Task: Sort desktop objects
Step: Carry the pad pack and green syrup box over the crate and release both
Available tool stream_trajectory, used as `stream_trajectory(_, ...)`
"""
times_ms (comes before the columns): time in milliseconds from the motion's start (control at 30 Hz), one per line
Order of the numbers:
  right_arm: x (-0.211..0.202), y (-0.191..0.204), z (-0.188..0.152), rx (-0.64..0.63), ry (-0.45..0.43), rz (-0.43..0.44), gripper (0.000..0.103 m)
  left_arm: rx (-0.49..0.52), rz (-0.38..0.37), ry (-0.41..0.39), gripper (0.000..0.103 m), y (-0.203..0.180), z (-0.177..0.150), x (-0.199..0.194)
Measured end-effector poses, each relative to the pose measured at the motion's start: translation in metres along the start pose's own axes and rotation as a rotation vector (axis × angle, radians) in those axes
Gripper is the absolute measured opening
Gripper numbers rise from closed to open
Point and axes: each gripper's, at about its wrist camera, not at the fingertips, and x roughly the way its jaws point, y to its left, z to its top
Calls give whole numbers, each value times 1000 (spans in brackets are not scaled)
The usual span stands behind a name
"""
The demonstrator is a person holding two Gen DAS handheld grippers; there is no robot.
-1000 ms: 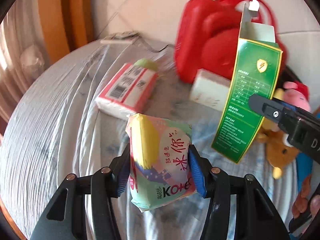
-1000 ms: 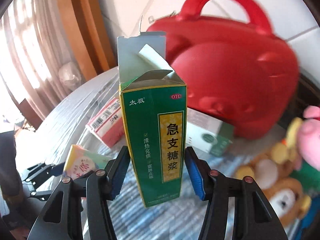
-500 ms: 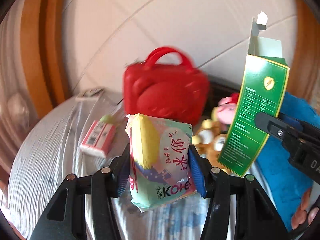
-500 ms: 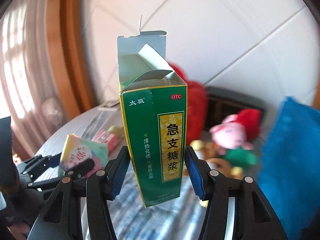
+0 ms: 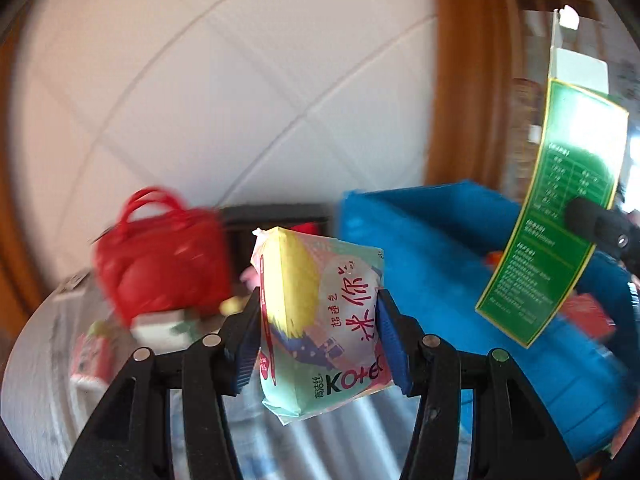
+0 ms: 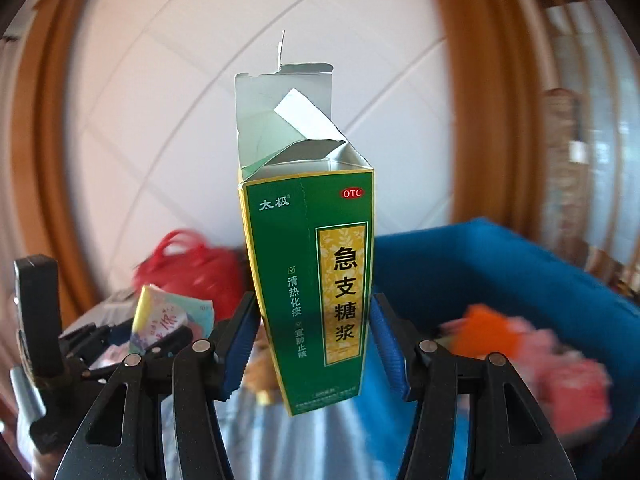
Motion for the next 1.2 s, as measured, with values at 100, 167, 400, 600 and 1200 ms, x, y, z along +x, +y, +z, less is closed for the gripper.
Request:
stream_trajectory(100,-31,-41,13,44,-45,-109,55,44,-91,-23,53,-43,18,4)
stream_trajectory(167,-50,-71,21,69,-63,-201,55,75,-139,-36,53,-71,28,7)
stream_trajectory(400,-74,-151,32,132,-30,-392,56,193,-256,-34,53,-161,46,27)
stream_trajectory(600,-59,-186,23,145,63,-446,56,259,-287,5,53,-217,47,46)
stream_trajectory(1200,-4,-235,-12,137,239,-392,59,284,-209,63,75,-247,29,74)
